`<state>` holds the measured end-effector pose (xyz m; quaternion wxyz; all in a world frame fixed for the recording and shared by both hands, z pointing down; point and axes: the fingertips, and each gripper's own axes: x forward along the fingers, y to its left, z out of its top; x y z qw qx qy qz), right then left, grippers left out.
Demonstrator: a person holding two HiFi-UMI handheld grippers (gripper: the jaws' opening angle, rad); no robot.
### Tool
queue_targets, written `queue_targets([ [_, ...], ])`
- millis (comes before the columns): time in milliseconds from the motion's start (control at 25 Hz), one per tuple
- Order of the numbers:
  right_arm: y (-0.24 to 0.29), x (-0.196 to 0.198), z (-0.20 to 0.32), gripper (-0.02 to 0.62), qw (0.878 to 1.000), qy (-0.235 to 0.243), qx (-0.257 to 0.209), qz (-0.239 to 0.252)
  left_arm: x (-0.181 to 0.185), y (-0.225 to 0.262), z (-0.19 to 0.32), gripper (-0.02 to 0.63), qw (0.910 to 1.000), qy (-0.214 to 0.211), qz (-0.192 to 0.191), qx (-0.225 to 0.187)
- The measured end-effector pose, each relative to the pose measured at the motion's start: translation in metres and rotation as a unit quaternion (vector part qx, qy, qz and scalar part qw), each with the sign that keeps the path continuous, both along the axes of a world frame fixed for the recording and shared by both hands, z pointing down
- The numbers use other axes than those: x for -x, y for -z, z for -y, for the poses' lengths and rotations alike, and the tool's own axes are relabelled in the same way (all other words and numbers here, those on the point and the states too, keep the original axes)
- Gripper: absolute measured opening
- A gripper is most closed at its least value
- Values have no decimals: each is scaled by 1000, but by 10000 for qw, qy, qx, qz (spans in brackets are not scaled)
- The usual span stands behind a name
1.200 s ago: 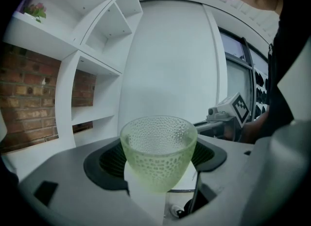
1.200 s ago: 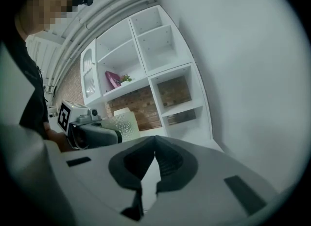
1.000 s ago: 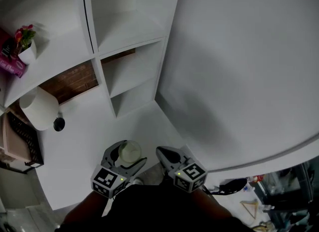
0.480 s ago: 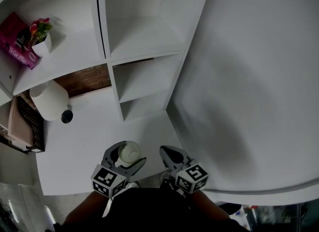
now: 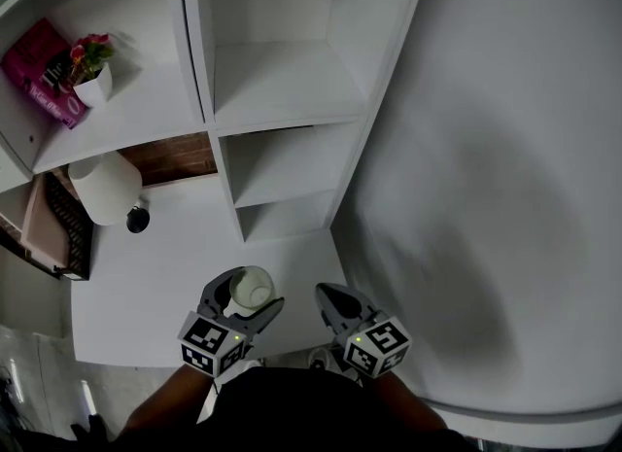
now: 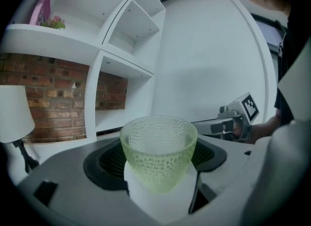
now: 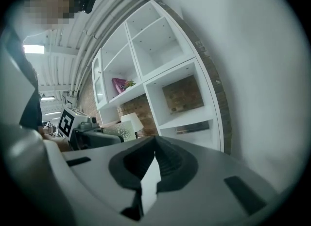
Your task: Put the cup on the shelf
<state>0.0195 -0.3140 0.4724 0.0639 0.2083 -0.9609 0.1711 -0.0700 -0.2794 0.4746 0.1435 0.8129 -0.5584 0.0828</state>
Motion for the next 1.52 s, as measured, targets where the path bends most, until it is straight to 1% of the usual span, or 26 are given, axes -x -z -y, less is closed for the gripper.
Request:
queue_targets([
  [160,0,-3,12,5,9999,157,-40,17,1,3,18,385,9997,200,105,-138],
  [400,-1,-10,23,5,9995,328,-42,20,7,-7,45,385,9988,426,224,-45],
  [720,5,-16,39,5,9996,282,-32,87,16,18,99,385,9973,457,495,-290],
  [920,9,-17,49,5,9996,236,-74,148,20,26,133,385,9960,440,695,-353],
  [1040,9,-18,53,5,9996,216,-57,145,26,30,156,385,9956,539,670,-380],
  [1240,5,-18,58,5,9997,203,-11,119,40,29,198,385,9950,830,464,-320],
  [1360,4,-20,66,5,9997,206,12,101,46,29,222,385,9941,930,503,-261],
  [1520,0,-25,65,5,9999,133,66,74,53,25,246,385,9932,955,631,-192],
])
